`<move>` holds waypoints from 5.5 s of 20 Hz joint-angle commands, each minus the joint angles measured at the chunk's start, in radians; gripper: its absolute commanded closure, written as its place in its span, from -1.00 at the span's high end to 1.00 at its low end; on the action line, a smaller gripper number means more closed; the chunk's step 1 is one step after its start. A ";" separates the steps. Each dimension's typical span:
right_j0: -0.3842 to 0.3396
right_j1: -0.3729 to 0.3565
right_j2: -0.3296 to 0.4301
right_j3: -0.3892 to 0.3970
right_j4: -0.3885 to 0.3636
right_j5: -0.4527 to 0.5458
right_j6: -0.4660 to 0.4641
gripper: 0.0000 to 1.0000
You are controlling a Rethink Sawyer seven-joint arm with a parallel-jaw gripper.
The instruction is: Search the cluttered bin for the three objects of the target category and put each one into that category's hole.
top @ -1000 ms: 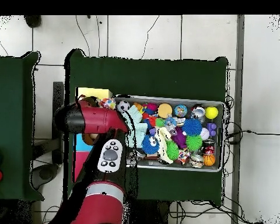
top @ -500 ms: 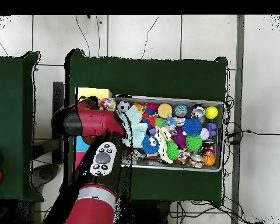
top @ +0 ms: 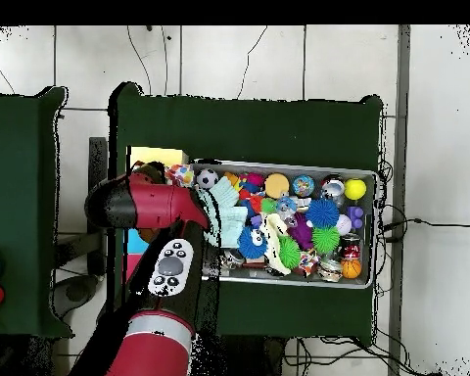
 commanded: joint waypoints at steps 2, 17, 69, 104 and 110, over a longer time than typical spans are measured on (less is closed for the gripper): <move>-0.057 0.115 0.098 0.082 0.000 -0.045 0.154 1.00; 0.056 -0.291 -0.066 0.162 -0.015 0.437 0.141 1.00; -0.133 -0.315 0.086 0.287 -0.106 0.216 0.037 1.00; -0.151 -0.310 0.113 0.288 -0.114 0.194 0.047 1.00; -0.156 -0.301 0.139 0.281 -0.093 0.188 0.063 1.00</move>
